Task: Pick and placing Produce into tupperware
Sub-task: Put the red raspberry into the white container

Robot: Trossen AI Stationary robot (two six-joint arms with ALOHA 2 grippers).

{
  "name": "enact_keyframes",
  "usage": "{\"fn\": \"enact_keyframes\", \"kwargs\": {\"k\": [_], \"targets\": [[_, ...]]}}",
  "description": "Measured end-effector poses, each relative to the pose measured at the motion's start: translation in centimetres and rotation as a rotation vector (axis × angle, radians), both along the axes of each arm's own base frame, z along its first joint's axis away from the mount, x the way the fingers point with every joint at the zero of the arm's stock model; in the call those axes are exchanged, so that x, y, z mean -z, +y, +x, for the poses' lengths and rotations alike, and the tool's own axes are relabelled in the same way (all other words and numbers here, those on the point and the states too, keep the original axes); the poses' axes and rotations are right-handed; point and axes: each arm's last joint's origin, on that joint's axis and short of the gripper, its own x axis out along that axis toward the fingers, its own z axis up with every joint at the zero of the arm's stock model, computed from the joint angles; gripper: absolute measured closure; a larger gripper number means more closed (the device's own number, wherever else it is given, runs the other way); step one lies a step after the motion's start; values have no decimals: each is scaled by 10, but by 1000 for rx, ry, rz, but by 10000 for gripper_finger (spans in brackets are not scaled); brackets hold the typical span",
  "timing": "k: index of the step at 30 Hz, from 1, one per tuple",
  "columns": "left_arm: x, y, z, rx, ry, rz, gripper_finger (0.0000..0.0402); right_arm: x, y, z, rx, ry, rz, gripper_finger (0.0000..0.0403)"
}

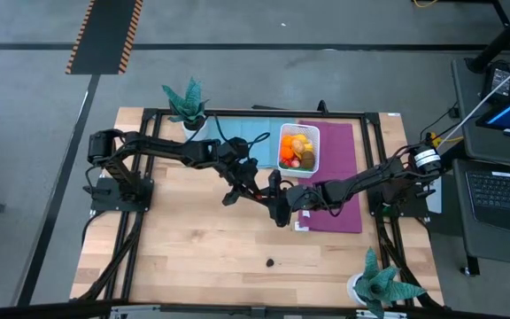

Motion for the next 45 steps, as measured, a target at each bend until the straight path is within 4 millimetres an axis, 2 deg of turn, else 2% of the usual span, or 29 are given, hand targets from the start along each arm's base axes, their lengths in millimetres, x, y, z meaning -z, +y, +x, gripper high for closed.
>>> {"fn": "enact_keyframes", "kwargs": {"k": [6, 13, 18, 25, 30, 33, 37, 45], "targets": [[0, 0, 0, -9, 2, 1, 304, 0, 0, 0, 5, -3, 11, 299], [-1, 1, 1, -56, 8, 2, 270, 6, 0, -2, 4, 36, 19, 307], [-1, 1, 1, -63, 15, -10, 250, 4, 0, -1, 13, 16, 37, 305], [-1, 1, 1, -60, 15, -7, 188, 4, 0, -1, 36, 7, 60, 309], [-1, 1, 0, -17, -13, 54, 135, 4, -2, -2, 105, 5, 79, 309], [-1, 2, 1, -23, -29, 79, 115, 5, -2, -2, 128, 4, 119, 309], [-6, 9, -1, -66, -50, 102, 108, 5, -2, -2, 143, -3, 152, 309], [-32, 16, -18, -75, -206, 155, 114, 4, -5, -2, 236, -48, 330, 309]]}}
